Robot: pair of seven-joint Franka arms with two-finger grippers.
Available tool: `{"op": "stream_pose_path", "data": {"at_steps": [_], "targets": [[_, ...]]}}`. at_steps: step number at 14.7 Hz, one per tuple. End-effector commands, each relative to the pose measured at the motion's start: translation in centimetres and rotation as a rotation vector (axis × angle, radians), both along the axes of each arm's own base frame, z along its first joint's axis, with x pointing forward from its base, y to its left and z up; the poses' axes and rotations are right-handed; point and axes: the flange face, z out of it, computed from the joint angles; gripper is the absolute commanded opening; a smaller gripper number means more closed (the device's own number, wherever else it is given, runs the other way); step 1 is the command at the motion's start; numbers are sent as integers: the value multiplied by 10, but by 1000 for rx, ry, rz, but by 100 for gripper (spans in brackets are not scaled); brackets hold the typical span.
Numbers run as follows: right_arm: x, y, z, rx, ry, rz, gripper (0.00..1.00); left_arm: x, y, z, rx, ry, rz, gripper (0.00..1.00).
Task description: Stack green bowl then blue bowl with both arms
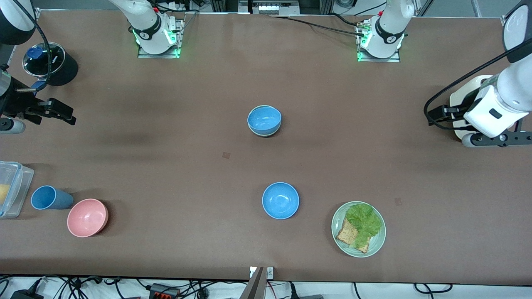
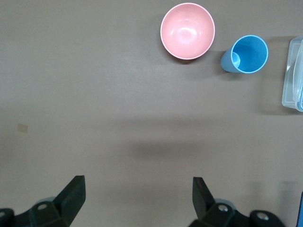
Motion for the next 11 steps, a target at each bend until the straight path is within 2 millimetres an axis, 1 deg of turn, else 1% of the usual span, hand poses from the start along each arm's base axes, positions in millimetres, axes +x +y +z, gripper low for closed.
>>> {"op": "stream_pose_path", "data": {"at_steps": [1, 5, 11], "targets": [[-2, 0, 0, -11, -10, 3, 100, 2, 4, -1, -39, -24, 14, 100], [0, -1, 3, -26, -23, 13, 100, 3, 8, -2, -30, -22, 16, 100], [-5, -2, 1, -26, -11, 15, 100, 5, 8, -6, -29, -15, 16, 100]]}}
